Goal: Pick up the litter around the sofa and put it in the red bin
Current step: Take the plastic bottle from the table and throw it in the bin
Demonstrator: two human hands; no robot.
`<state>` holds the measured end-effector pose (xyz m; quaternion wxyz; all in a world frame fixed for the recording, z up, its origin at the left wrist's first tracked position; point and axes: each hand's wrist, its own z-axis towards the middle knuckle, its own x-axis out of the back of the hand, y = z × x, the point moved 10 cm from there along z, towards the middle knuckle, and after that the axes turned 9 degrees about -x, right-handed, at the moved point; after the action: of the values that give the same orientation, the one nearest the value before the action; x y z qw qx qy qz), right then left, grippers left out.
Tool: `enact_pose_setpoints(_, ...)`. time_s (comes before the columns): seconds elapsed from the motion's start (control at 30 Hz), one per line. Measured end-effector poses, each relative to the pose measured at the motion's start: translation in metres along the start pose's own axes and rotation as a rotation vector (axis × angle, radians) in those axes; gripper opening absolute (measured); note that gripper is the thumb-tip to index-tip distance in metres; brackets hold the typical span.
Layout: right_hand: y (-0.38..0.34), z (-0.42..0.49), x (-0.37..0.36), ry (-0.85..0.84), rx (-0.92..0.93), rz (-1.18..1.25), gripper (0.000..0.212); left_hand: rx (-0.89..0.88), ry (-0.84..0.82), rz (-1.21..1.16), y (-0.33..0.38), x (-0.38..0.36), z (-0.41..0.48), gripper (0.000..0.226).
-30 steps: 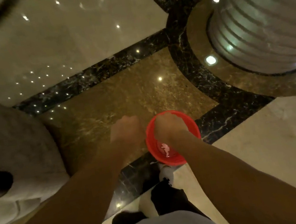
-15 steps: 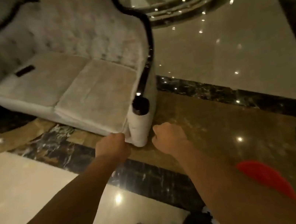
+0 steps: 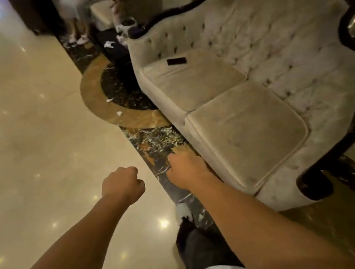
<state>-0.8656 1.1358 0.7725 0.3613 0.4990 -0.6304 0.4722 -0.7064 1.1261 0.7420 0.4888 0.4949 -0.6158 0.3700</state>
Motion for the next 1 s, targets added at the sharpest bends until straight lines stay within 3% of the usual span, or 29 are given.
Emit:
enact_pose_setpoints(0.37,-0.102,0.286,0.052,-0.105,0.065,-0.057,0.023,0.189,-0.008,-0.134,-0.149,0.065,0.215,0.022)
enact_pose_setpoints(0.73,-0.209,0.553,0.089,-0.052,0.073,-0.130,0.022,0.129,-0.030,-0.159,-0.307,0.091,0.460,0.020)
enact_pose_setpoints(1.0,-0.290,0.752,0.154,-0.041,-0.077,0.015,0.022,0.011,-0.033,-0.157,-0.429,0.181,0.672,0.022)
